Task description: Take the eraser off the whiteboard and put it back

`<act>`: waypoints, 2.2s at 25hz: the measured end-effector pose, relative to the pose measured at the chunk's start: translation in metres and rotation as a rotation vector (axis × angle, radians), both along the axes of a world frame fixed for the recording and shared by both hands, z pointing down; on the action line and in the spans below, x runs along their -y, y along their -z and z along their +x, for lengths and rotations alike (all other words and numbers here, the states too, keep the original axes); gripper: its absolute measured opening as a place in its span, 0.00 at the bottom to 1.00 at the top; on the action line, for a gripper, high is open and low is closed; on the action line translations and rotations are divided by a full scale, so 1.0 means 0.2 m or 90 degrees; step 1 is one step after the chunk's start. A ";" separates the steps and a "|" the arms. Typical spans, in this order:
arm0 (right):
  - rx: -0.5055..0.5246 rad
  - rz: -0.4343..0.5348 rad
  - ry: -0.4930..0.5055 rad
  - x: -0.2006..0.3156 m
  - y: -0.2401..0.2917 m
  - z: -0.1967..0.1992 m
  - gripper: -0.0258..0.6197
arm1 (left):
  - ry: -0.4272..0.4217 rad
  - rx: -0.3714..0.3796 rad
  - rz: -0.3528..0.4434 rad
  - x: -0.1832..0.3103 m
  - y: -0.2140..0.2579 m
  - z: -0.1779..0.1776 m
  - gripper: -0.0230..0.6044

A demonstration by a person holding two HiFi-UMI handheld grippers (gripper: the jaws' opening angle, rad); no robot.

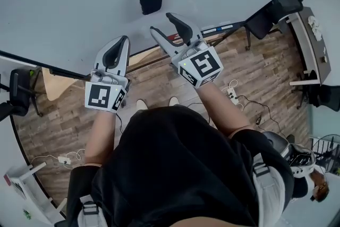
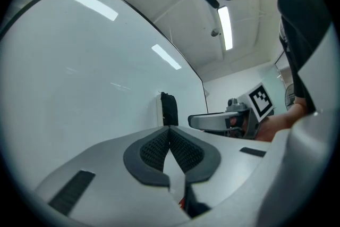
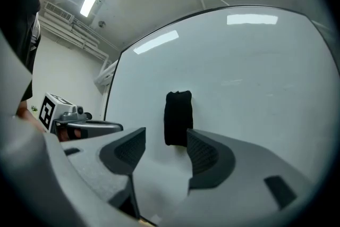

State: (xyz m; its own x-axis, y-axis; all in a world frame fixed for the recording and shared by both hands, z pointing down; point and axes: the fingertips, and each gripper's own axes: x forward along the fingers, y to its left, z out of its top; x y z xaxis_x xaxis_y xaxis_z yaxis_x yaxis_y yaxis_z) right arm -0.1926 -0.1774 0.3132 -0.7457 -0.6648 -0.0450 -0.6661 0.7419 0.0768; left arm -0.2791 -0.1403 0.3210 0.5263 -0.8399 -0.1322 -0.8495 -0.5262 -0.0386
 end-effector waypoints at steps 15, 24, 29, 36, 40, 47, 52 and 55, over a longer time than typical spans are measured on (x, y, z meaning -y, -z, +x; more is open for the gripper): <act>-0.014 0.028 -0.180 0.21 0.09 -0.09 0.54 | -0.100 -0.011 -0.003 0.10 0.00 -0.07 0.03; -0.002 0.058 -0.261 0.28 0.13 -0.11 0.54 | -0.138 -0.011 -0.005 0.14 -0.02 -0.12 0.03; -0.004 0.053 -0.283 0.29 0.12 -0.12 0.53 | -0.151 -0.011 -0.005 0.14 -0.02 -0.15 0.03; -0.010 0.060 -0.316 0.30 0.12 -0.13 0.41 | -0.167 -0.010 -0.011 0.12 -0.04 -0.17 0.03; -0.003 0.058 -0.319 0.28 0.11 -0.11 0.39 | -0.169 -0.010 -0.013 0.09 -0.07 -0.17 0.03; 0.009 0.050 -0.318 0.25 0.11 -0.09 0.39 | -0.177 -0.017 -0.022 0.09 -0.10 -0.19 0.03; 0.018 0.042 -0.307 0.17 0.08 -0.05 0.39 | -0.190 -0.027 -0.032 0.10 -0.13 -0.16 0.03; 0.025 0.040 -0.292 0.12 0.07 -0.01 0.39 | -0.199 -0.028 -0.029 0.08 -0.12 -0.10 0.03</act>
